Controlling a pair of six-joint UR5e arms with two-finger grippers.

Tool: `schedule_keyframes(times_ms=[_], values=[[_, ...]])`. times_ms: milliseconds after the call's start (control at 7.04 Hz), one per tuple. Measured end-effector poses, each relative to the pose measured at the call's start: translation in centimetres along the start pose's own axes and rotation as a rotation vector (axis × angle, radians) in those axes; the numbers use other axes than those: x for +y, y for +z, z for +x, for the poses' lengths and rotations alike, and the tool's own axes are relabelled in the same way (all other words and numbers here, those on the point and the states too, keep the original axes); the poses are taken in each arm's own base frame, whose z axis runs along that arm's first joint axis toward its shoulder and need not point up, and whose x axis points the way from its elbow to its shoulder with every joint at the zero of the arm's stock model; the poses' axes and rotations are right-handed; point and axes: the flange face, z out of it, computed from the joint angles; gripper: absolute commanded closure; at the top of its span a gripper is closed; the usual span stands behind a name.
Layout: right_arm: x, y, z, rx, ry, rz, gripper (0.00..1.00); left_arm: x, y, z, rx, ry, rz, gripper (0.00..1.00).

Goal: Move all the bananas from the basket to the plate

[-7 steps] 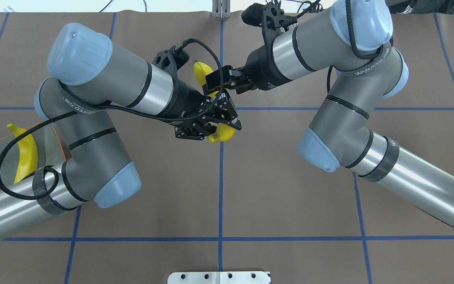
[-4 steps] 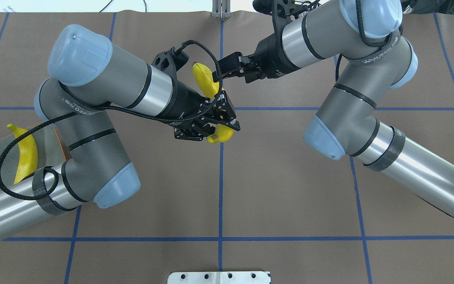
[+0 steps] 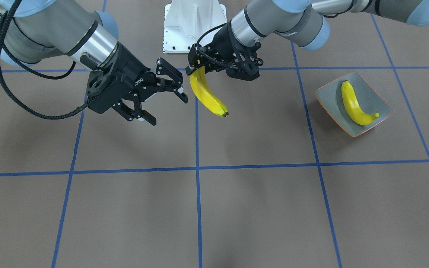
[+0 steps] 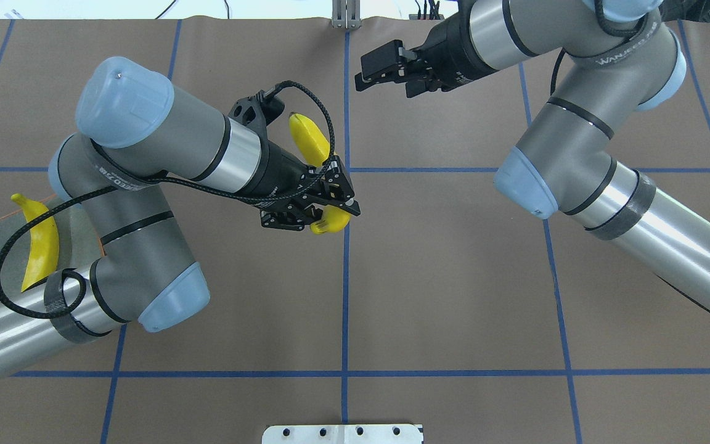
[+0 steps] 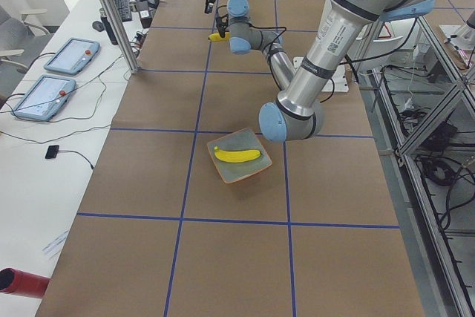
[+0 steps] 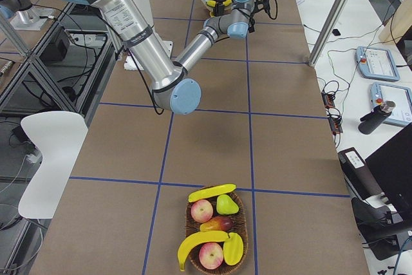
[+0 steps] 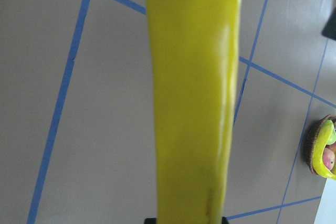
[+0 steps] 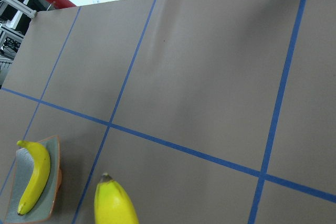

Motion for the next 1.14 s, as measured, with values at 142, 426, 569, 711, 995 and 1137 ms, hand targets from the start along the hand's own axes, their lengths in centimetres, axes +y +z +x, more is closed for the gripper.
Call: schedule_keyframes(times_ms=[142,426,569,711,995,1137], values=[[-0.6,-0.8,2.2,0.029,0.028,0.013,0.01,-0.4,-0.7,-1.6,-0.029,-0.024,0.012,1.00],[-0.7,-1.4,7.0,0.106,0.075,0.011,0.01,-1.6,-4.5,-5.1,-0.113,-0.073,0.077,1.00],[-0.9,-1.5,9.0,0.160,0.078,-0.005,0.01,-1.7,-6.0,-6.6,-0.168,-0.074,0.100,1.00],[-1.1,-1.7,11.2,0.233,0.043,-0.036,0.01,-1.8,-7.2,-7.8,-0.238,-0.069,0.116,1.00],[-1.5,-1.8,15.2,0.382,-0.019,-0.135,0.01,-1.8,-9.2,-9.6,-0.426,-0.025,0.146,1.00],[-1.4,-1.8,16.7,0.436,-0.019,-0.183,0.01,-2.1,-9.7,-11.0,-0.517,0.007,0.144,1.00]])
